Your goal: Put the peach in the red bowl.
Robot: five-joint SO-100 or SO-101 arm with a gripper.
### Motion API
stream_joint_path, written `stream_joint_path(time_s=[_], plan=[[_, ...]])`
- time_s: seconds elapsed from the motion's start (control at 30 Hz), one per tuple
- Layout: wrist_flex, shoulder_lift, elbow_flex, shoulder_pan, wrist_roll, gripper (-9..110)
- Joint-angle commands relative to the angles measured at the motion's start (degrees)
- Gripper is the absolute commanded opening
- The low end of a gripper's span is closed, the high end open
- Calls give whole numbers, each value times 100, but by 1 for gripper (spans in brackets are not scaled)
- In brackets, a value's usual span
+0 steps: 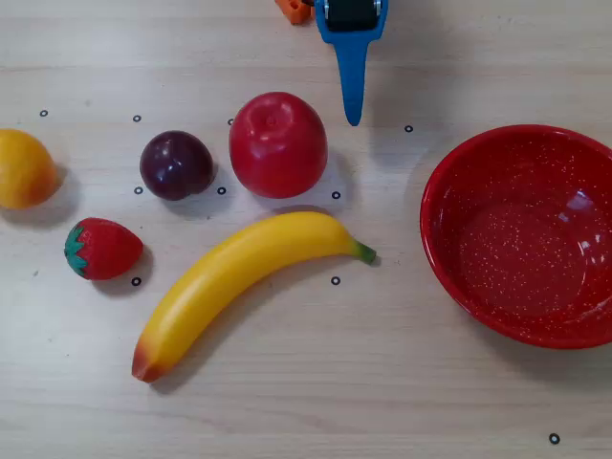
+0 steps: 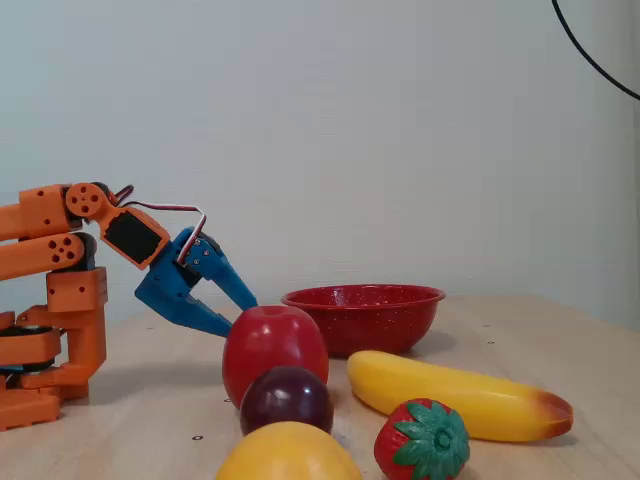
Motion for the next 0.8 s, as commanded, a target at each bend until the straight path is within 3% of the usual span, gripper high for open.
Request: stream_joint_path(time_s=[0.0, 0.43, 0.77], plan=[[9, 79, 26, -44, 53, 0], [-18, 9, 18, -88, -18, 0], [-316, -1266, -984, -316, 360, 0]])
